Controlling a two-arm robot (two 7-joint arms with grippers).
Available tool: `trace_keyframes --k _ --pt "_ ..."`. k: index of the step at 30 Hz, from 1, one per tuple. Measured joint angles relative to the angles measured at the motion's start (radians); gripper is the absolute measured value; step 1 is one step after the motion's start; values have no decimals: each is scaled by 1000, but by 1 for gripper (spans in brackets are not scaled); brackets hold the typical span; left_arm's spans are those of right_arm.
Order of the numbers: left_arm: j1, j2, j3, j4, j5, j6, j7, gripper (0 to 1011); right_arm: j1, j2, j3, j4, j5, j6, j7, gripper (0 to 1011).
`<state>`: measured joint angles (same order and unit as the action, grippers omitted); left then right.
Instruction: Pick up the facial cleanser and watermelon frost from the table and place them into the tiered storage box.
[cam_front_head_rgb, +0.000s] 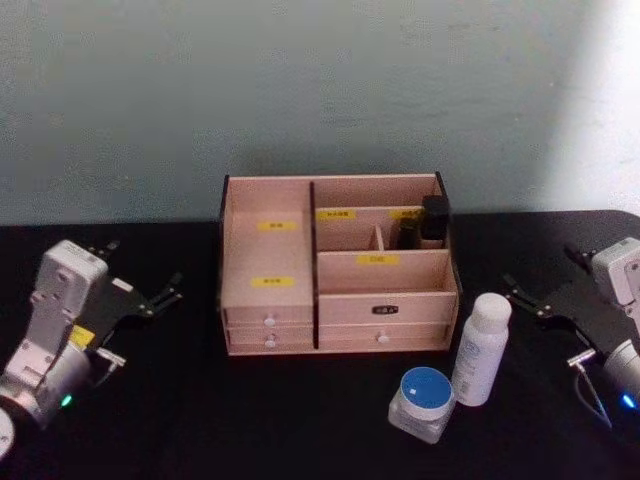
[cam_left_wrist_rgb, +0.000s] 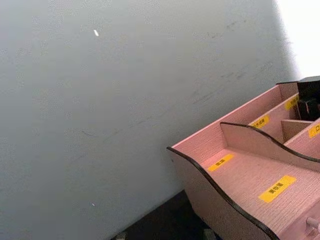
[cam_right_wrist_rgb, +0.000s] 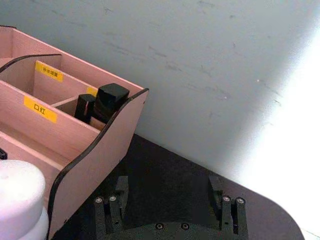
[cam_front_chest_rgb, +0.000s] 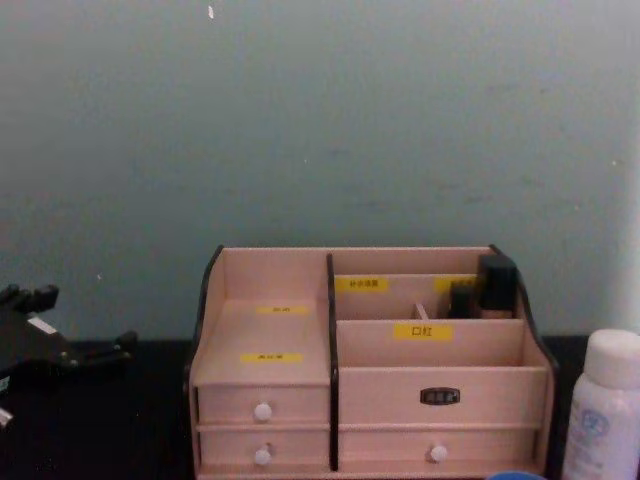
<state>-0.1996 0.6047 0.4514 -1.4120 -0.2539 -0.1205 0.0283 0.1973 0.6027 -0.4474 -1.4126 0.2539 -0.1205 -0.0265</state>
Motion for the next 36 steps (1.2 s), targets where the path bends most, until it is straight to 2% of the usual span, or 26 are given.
trace_keyframes --k 8,21,23,26,28,33,36 --pt "0 0 0 0 0 0 0 1001 -39 0 30 -40 12 15 25 1002" --pt "0 0 0 0 0 0 0 1001 -177 63 107 -184 62 80 57 1002" --pt "0 0 0 0 0 0 0 1001 -219 83 134 -225 87 93 72 1002" --pt "0 0 0 0 0 0 0 1001 -253 97 155 -255 113 104 89 1002" --pt "0 0 0 0 0 0 0 1001 -291 115 183 -290 149 119 117 1002" --pt "0 0 0 0 0 0 0 1002 -333 142 213 -328 185 136 159 1002" --pt "0 0 0 0 0 0 0 1001 -365 167 236 -357 216 145 210 1002"
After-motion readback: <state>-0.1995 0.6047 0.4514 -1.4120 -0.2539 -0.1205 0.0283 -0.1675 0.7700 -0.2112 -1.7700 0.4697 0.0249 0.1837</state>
